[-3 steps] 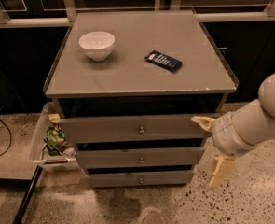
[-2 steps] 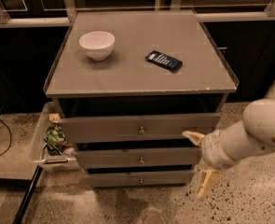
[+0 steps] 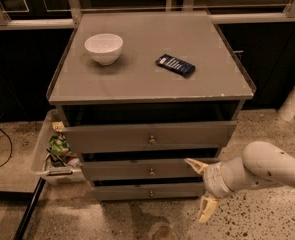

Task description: Open middle drawer

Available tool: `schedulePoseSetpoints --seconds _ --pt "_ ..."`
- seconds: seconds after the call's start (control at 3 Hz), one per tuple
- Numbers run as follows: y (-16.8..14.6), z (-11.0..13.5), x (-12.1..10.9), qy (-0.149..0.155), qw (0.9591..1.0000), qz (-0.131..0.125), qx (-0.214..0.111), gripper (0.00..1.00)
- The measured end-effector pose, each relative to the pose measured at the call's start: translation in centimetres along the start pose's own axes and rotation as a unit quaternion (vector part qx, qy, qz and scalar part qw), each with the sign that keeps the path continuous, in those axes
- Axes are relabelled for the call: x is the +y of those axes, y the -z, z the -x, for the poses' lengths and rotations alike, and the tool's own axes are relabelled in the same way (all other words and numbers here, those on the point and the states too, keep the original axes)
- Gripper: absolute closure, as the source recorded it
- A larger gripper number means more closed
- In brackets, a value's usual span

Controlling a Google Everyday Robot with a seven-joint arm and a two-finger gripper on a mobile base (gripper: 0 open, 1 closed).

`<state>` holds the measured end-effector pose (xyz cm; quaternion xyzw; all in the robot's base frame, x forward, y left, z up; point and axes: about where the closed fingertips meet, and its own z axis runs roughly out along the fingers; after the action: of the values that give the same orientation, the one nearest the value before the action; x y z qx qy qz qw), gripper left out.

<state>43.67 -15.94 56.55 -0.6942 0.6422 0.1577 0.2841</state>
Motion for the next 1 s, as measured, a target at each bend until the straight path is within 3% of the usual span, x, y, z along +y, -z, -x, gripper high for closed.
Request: schedulePoseSetpoints --seconds 0.67,1.0 --pt "-1.2 -1.0 -0.4 -0.008 1.0000 -0.004 0.004 0.00" --pt "-3.2 -4.1 -2.4 -0.014 0.9993 -0.030 0.018 0.00"
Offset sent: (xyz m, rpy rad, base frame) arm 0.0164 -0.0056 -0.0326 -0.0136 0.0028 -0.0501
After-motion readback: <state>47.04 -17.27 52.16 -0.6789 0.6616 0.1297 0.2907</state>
